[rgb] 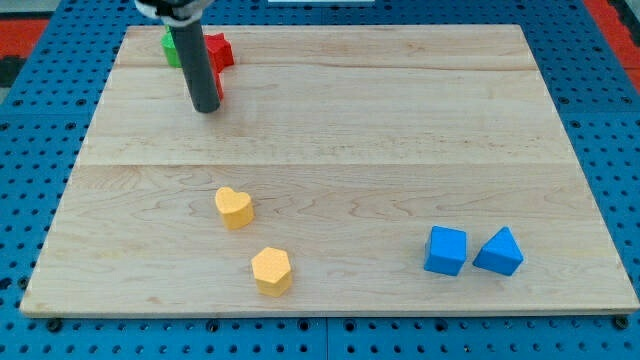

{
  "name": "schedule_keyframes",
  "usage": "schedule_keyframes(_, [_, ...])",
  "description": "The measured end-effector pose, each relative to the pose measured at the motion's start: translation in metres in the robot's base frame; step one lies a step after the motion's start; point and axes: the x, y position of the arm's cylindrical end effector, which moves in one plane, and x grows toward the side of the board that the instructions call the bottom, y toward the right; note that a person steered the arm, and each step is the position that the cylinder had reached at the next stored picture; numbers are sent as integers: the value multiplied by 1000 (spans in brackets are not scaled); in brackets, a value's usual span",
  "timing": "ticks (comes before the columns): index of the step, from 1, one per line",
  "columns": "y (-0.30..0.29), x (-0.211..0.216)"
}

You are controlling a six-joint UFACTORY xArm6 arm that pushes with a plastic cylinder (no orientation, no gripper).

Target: Move yellow heart towards bottom left

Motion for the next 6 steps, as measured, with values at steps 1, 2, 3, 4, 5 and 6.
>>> schedule_keyframes(1, [5, -26])
schedule_keyframes(2, [33, -14])
schedule_keyframes(3, [86, 42])
schedule_keyframes(4, [100, 103])
schedule_keyframes(5, [89, 150])
schedule_keyframes(6, [3, 182])
